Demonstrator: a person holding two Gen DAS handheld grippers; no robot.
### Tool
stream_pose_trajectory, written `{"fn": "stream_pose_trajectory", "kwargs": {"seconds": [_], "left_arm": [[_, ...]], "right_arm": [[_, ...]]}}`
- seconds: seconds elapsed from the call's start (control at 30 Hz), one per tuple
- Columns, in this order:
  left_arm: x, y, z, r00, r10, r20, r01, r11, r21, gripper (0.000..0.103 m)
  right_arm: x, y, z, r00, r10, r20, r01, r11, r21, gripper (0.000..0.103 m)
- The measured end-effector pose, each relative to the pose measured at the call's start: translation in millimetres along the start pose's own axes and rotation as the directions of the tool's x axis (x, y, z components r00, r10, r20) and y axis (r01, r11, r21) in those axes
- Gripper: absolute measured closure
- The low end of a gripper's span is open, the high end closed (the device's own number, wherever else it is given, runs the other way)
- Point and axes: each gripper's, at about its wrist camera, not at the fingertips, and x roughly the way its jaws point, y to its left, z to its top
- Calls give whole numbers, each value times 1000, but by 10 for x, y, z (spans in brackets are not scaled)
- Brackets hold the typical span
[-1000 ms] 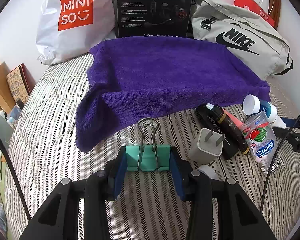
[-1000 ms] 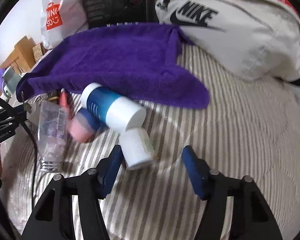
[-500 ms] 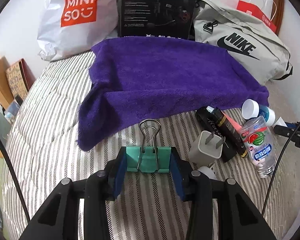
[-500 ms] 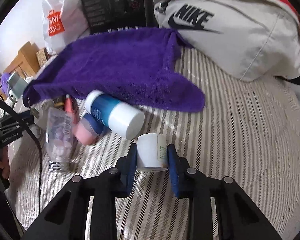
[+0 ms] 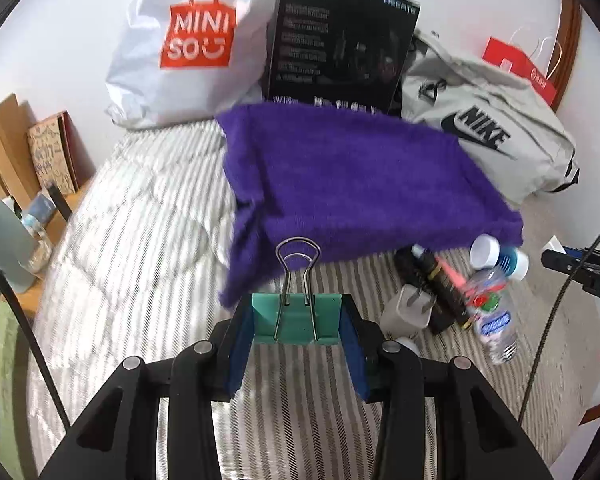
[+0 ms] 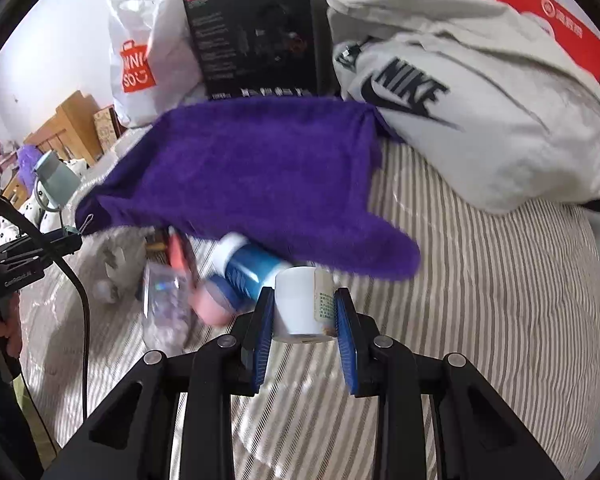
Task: Organize rigid objects
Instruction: 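Carry the clip and tape roll onto the purple towel and open both grippers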
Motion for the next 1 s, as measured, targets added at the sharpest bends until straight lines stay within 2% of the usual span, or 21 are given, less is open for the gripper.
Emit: {"fn": "stream_pose_trajectory", "kwargs": {"seconds": [0.27,0.43,0.73,1.0], "left_arm": [[-98,-25,561,998,-12,59,11,1000,21,64],[60,-77,977,997,-38,67,36,999,31,64],[696,-285,1492,997,-74,9,73,996,49,64],[1275,-415,1643,994,-93,-65,96,994,48,64]], "right_arm": [[-35,92,548,997,28,71,-26,999,-34,73],[176,78,929,996,41,77,-38,999,-38,73],[864,84,1401,999,38,4,-38,997,-61,73],[1475,104,1481,996,-12,-85,4,996,-91,73]]}}
